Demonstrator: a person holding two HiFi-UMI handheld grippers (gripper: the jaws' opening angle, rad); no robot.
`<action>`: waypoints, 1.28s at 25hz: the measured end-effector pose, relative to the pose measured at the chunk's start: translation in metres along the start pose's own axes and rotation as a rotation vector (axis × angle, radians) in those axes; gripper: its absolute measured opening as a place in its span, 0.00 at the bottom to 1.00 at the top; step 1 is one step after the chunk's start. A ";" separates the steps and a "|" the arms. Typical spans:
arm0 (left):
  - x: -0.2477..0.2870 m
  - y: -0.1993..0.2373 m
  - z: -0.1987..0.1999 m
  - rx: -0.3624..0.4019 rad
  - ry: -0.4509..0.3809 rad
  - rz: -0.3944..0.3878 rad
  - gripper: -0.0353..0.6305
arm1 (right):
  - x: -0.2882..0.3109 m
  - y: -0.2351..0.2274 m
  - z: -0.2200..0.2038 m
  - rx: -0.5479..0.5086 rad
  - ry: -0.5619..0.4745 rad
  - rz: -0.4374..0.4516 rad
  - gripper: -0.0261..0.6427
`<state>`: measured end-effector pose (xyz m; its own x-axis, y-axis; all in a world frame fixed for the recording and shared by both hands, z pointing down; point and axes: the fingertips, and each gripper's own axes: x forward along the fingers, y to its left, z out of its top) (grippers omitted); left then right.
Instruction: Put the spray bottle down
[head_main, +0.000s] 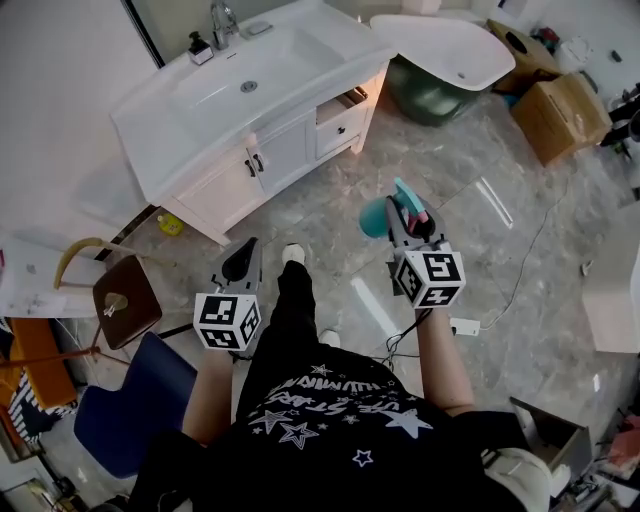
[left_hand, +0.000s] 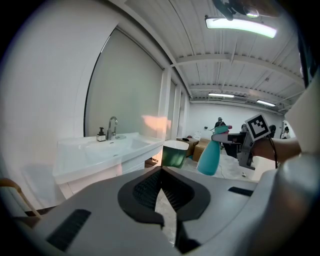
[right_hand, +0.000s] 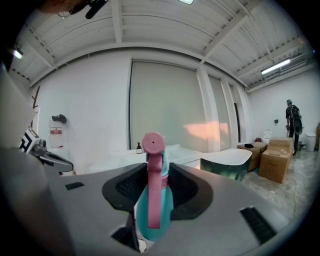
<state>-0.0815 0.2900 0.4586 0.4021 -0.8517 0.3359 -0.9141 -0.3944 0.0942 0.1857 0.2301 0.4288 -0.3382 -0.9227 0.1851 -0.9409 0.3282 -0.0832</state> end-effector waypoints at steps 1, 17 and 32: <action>0.012 0.006 0.003 -0.001 0.000 0.000 0.08 | 0.012 -0.004 0.000 0.003 0.002 -0.004 0.25; 0.260 0.146 0.096 -0.030 0.000 -0.043 0.08 | 0.299 -0.074 0.075 -0.029 0.011 -0.034 0.25; 0.362 0.218 0.142 -0.063 0.002 -0.048 0.08 | 0.437 -0.100 0.119 -0.022 0.004 -0.044 0.25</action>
<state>-0.1274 -0.1536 0.4673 0.4459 -0.8314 0.3315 -0.8951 -0.4127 0.1690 0.1338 -0.2303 0.4011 -0.2965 -0.9355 0.1922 -0.9550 0.2917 -0.0532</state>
